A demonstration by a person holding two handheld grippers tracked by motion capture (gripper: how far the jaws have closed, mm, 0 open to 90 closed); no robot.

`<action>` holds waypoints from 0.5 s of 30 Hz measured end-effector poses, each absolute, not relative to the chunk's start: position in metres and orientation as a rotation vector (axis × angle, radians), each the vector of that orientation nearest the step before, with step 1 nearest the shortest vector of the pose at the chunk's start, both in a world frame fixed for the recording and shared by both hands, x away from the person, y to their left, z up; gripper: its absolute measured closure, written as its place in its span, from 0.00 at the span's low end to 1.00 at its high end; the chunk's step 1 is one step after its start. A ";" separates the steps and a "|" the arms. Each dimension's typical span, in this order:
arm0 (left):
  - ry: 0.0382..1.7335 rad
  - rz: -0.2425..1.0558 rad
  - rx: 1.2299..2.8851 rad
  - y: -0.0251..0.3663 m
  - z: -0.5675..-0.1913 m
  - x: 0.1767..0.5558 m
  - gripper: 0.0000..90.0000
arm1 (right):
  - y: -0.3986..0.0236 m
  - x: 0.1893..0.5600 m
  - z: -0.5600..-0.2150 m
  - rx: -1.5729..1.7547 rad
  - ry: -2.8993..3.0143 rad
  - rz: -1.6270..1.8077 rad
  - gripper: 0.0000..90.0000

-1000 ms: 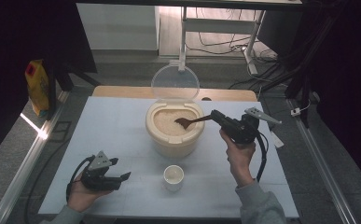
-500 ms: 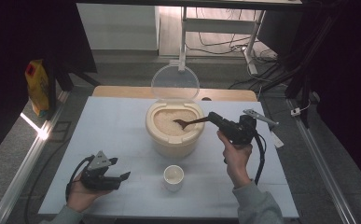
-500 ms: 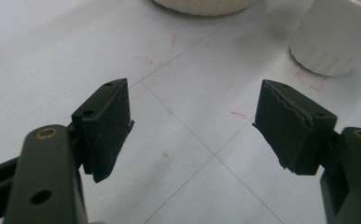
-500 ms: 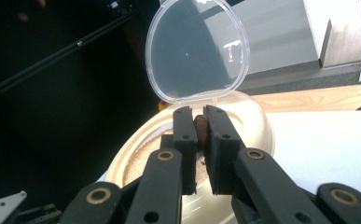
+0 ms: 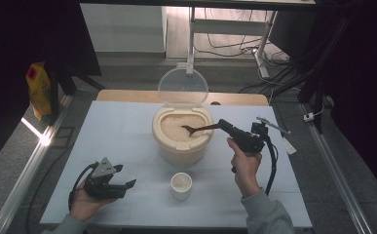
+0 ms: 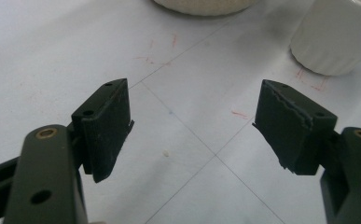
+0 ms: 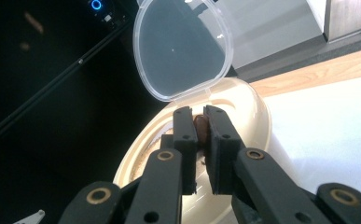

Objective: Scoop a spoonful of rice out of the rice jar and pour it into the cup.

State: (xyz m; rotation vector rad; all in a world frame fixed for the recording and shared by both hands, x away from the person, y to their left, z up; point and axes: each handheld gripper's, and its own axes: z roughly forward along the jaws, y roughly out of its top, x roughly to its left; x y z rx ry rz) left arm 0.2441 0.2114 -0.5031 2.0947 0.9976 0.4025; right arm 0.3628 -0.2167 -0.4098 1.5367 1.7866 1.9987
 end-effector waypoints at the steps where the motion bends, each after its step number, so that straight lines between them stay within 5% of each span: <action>1: 0.998 0.404 2.095 0.211 -0.503 0.244 0.29 | -0.217 0.363 -0.410 1.549 1.776 2.004 0.93; 15: 0.995 0.408 2.096 0.211 -0.503 0.244 0.29 | -0.228 0.365 -0.412 1.638 1.713 2.079 0.93</action>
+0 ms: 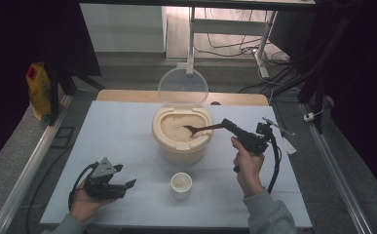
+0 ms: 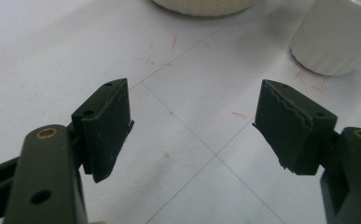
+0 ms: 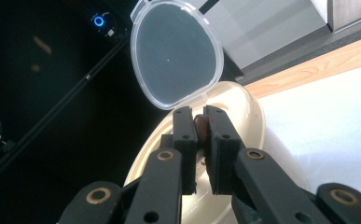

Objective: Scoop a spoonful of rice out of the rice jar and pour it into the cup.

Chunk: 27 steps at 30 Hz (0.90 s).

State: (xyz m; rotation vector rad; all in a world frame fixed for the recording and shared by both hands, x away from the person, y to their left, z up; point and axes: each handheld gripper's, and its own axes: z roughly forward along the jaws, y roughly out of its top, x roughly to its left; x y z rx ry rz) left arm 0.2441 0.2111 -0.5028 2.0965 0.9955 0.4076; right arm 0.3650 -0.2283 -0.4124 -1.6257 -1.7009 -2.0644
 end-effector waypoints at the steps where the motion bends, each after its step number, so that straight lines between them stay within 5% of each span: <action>1: 0.996 0.408 2.097 0.211 -0.503 0.244 0.29 | -0.229 0.365 -0.413 -1.630 -1.689 -2.066 0.93; 27: 0.989 0.413 2.108 0.209 -0.503 0.245 0.29 | -0.243 0.369 -0.409 -1.675 -1.510 -2.041 0.93</action>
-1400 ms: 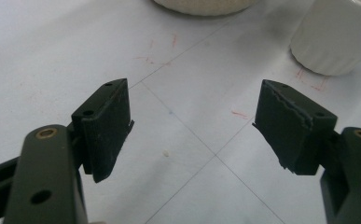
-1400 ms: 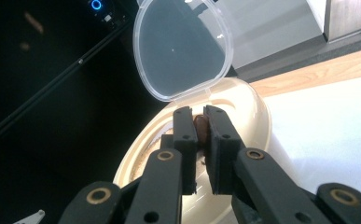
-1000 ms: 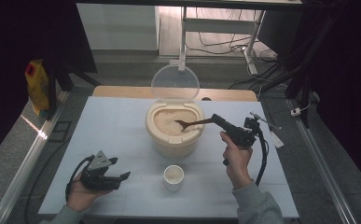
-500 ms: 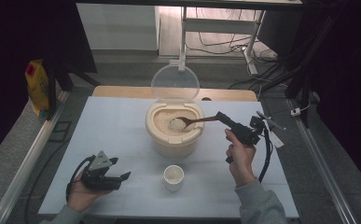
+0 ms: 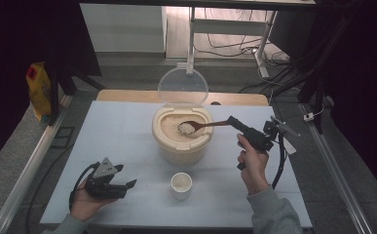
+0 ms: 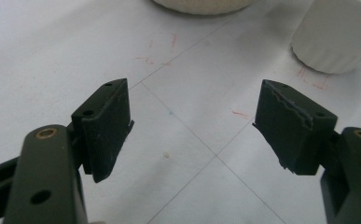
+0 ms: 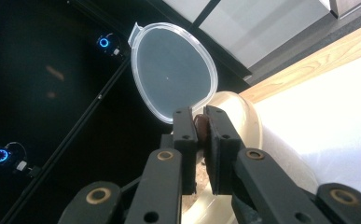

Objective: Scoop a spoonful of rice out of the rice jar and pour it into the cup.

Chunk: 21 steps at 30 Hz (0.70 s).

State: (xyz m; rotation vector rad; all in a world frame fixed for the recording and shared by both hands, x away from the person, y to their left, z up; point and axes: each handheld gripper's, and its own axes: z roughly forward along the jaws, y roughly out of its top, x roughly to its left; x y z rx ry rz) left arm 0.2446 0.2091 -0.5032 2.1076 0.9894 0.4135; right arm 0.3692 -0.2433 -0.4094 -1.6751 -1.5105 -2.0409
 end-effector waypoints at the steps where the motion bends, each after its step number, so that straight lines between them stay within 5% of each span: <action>1: 0.990 0.414 2.108 0.209 -0.503 0.245 0.29 | -0.244 0.369 -0.409 -1.674 -1.511 -2.044 0.93; 21: 0.990 0.413 2.109 0.208 -0.503 0.245 0.29 | -0.250 0.359 -0.401 -1.621 -1.514 -2.065 0.93</action>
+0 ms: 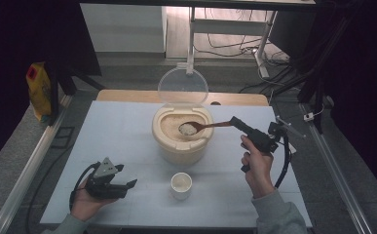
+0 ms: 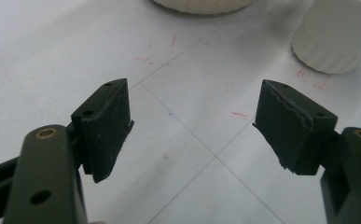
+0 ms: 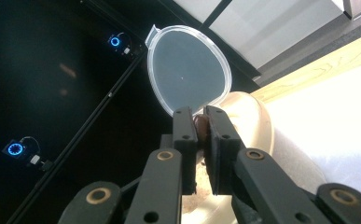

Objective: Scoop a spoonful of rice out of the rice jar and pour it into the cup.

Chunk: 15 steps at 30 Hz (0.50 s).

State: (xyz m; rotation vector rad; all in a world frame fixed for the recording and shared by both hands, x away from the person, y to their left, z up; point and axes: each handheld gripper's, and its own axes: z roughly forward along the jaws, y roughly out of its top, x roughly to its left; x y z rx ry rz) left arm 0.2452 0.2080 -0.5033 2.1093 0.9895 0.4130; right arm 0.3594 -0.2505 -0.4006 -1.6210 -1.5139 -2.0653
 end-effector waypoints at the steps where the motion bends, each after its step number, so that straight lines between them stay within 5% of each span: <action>1: 0.990 0.413 2.109 0.208 -0.503 0.245 0.29 | -0.251 0.359 -0.401 -1.621 -1.512 -2.066 0.93; 15: 0.992 0.413 2.111 0.208 -0.504 0.246 0.29 | -0.257 0.348 -0.401 -1.585 -1.507 -2.040 0.93</action>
